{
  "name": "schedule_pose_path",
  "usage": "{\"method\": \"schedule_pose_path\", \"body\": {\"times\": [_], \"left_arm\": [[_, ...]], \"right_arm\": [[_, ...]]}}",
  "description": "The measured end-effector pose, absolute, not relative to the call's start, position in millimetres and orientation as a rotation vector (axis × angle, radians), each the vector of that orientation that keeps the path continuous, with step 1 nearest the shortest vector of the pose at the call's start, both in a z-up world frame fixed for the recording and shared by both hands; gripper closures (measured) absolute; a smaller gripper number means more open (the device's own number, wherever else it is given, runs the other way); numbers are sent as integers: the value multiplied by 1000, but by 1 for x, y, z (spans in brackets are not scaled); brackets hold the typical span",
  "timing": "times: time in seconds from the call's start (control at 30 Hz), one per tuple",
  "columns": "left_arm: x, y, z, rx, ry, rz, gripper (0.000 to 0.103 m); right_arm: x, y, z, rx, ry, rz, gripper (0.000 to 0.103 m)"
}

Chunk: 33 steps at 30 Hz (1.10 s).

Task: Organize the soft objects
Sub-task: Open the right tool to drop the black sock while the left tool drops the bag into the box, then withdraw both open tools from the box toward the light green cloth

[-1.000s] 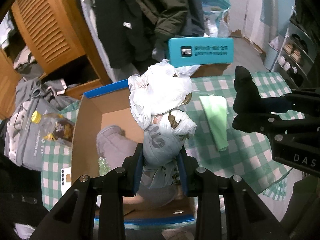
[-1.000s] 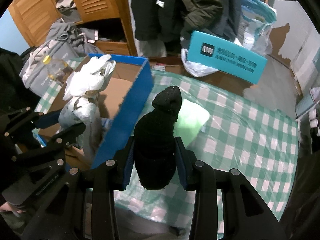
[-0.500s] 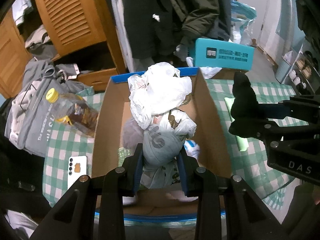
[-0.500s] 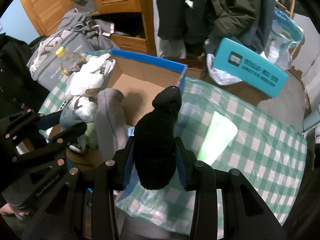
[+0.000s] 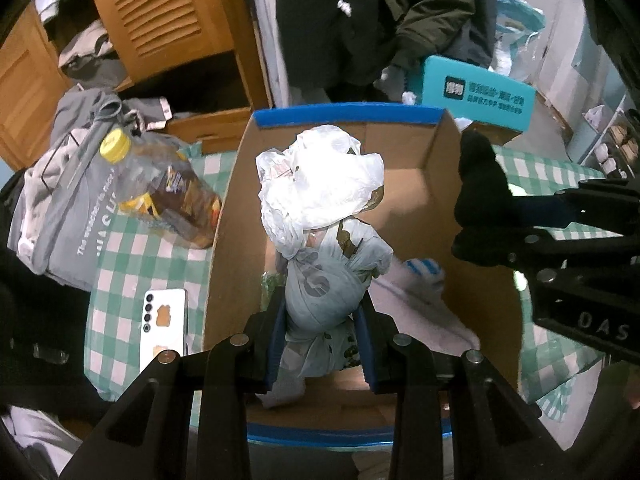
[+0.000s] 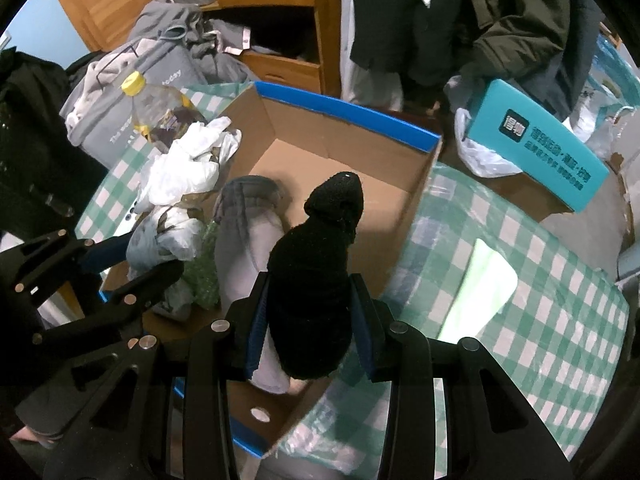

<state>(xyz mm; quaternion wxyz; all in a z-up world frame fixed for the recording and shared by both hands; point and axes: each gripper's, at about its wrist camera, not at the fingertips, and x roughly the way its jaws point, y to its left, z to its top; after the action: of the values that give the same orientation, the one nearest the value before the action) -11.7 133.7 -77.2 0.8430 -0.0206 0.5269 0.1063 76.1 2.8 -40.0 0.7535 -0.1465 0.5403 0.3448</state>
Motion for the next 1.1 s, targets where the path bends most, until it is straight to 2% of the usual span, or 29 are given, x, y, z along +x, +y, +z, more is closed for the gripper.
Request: {"method": "schedule_pose_path", "body": {"times": [0.13,0.2,0.27,0.4,0.47,0.77,1.1], "left_arm": [[-11,136,-81,-39,1127,244,67],[-10,135,-81,-30,1130,249,54],[-10,132,-80,-13,1125,255,46],[-10,130,-78,-4,1121,256,40],[-11,128,-76,2,1114,261,38],[-10,118,-66,7,1092,239,30],[-7,92,-60,27,1081,198,25]], "right_arm": [[79,7,-45,-308,1194,761,63],[80,8,-46,-296,1200,763,63],[81,8,-47,-291,1201,762,60],[82,5,-44,-287,1195,755,51],[82,2,-42,-281,1189,749,46],[84,-23,-30,-258,1162,704,41],[85,-60,-21,-232,1148,650,40]]}}
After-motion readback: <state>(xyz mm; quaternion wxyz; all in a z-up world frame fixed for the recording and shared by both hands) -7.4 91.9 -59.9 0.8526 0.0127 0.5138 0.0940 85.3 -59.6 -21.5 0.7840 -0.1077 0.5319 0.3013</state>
